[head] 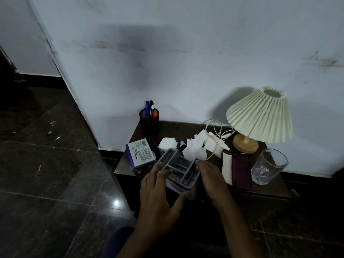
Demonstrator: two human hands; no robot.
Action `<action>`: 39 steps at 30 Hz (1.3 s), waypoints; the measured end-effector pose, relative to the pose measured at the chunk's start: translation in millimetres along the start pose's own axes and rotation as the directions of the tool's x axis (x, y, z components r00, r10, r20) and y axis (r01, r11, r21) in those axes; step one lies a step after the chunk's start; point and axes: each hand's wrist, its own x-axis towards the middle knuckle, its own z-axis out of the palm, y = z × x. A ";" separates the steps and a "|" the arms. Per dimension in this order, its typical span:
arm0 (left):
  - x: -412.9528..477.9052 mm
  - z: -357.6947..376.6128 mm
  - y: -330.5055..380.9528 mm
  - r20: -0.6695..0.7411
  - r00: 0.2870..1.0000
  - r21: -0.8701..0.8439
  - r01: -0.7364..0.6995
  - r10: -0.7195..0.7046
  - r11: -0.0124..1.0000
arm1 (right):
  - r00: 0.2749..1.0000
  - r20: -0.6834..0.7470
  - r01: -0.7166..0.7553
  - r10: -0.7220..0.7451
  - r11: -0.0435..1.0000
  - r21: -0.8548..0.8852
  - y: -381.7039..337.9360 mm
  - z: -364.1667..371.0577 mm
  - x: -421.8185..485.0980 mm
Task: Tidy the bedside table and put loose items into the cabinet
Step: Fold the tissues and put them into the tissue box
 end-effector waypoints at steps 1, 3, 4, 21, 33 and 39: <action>5.0 1.9 -7.3 0.030 1.000 0.036 -0.009 0.008 0.999 | 1.000 0.008 0.012 -0.011 0.999 -0.045 -1.2 -0.8 2.6; 15.7 6.3 -17.2 0.079 0.996 0.063 -0.036 0.031 0.997 | 0.999 0.020 0.038 -0.036 0.994 -0.103 -5.0 -0.8 10.3; 19.7 8.5 -21.3 0.084 0.995 0.069 -0.060 0.054 0.996 | 0.999 0.018 0.050 -0.048 0.991 -0.125 -6.9 0.0 15.2; 26.2 44.2 -26.5 -0.071 0.992 0.192 -0.087 0.102 0.977 | 0.985 0.159 0.170 -0.059 0.352 -0.921 -86.4 18.6 125.0; 37.4 59.0 -29.8 -0.118 0.987 0.118 -0.091 0.105 0.989 | 0.962 0.032 0.227 -0.269 0.737 -0.636 -97.0 -21.4 150.5; 38.5 51.5 -26.4 -0.040 0.999 -0.149 -0.034 0.028 0.988 | 0.943 -0.041 0.314 -0.331 0.923 -0.222 -94.8 -59.7 120.1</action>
